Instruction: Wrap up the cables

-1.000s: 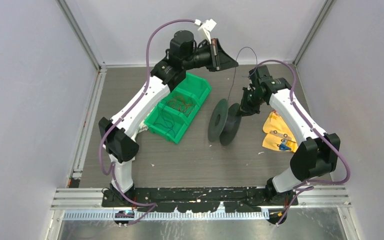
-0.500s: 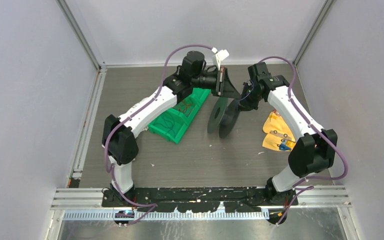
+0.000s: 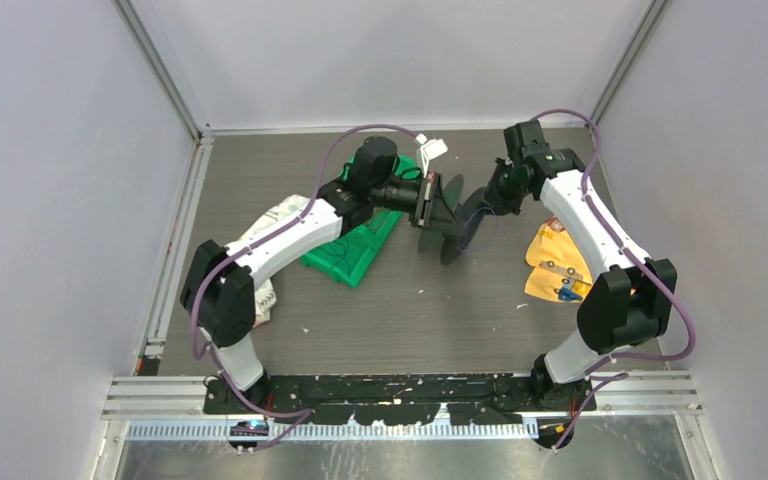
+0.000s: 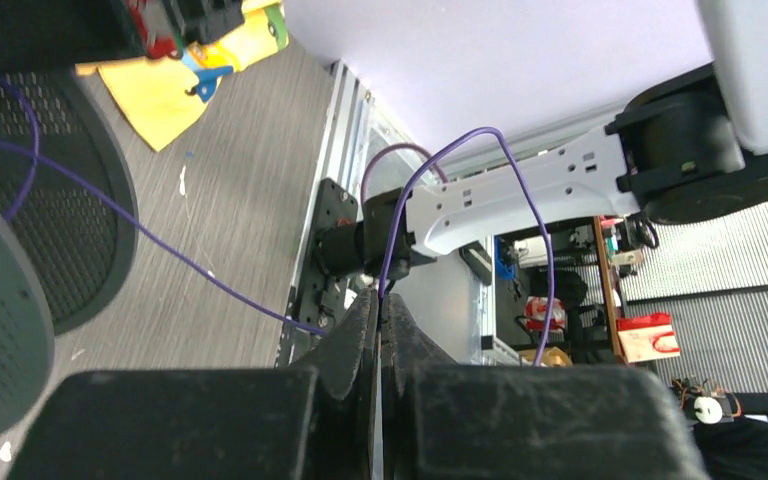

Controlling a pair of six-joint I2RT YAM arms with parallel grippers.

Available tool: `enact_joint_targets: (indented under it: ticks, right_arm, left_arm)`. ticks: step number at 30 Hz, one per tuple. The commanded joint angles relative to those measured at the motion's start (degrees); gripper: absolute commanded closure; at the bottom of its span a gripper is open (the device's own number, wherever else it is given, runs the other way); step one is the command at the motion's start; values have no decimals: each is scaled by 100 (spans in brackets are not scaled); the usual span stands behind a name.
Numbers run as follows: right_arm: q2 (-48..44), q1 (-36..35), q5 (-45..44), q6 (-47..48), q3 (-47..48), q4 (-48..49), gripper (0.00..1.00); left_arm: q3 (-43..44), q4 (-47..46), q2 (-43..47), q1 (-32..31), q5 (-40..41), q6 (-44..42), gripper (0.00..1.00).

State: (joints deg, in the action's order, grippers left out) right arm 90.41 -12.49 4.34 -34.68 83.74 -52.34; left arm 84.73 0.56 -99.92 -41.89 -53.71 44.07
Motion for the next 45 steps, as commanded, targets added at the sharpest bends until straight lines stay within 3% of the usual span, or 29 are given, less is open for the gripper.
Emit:
enact_joint_targets:
  ticks: [1, 14, 22, 38, 45]
  right_arm:
    - [-270, 109, 143, -232, 195, 424, 99]
    - [-400, 385, 67, -313, 1, 498, 100]
    - [-523, 474, 167, -363, 8, 558, 99]
    - [-672, 528, 219, -334, -42, 557, 99]
    - [-764, 536, 183, -355, -26, 575, 99]
  left_arm:
    - [-333, -73, 221, -21, -231, -134, 99]
    - [-845, -301, 526, -29, -565, -110, 99]
    - [-519, 1632, 310, -106, -14, -1359, 99]
    - [-199, 2302, -88, -144, 430, -1700, 99]
    - [-29, 2680, -88, -144, 721, -1881, 74]
